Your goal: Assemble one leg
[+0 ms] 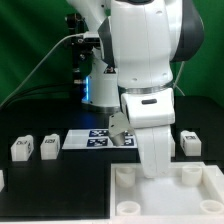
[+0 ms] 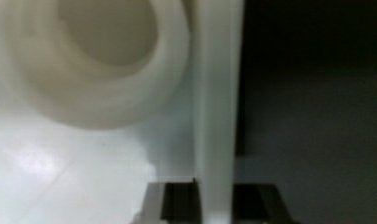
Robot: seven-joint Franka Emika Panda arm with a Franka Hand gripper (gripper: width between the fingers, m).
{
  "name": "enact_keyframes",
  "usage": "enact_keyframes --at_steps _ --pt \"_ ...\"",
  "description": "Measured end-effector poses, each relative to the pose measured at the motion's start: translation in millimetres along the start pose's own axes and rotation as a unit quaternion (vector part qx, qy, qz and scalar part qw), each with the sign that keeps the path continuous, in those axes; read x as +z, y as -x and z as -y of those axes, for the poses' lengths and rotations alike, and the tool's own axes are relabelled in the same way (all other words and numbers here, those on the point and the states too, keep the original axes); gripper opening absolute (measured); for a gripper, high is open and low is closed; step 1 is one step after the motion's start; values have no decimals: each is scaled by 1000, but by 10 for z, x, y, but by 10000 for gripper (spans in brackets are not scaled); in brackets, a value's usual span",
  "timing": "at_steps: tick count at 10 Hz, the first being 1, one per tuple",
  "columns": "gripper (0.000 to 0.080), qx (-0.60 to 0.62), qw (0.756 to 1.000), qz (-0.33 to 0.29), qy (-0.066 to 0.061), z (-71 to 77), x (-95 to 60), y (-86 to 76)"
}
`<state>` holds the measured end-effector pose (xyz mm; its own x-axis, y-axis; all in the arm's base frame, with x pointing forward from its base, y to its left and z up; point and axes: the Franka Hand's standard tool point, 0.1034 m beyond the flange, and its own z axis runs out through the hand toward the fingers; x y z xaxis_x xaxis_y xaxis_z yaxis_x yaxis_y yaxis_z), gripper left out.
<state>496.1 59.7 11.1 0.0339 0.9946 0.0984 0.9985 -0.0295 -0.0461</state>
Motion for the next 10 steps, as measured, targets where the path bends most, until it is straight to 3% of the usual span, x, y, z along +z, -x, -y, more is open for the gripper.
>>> enact_keyframes --at_steps 1,2,3,4,5,6,10 --pt "61 1 1000 0 -1 4 7 6" --pt "265 1 1000 0 -1 3 7 10" --pt "402 2 1000 0 -1 4 9 12" --pt "402 2 1000 0 -1 5 11 14" --pt "574 2 1000 0 -1 6 13 17" --pt "626 2 1000 0 -1 7 15 19" --pt "648 3 1000 0 -2 9 19 28"
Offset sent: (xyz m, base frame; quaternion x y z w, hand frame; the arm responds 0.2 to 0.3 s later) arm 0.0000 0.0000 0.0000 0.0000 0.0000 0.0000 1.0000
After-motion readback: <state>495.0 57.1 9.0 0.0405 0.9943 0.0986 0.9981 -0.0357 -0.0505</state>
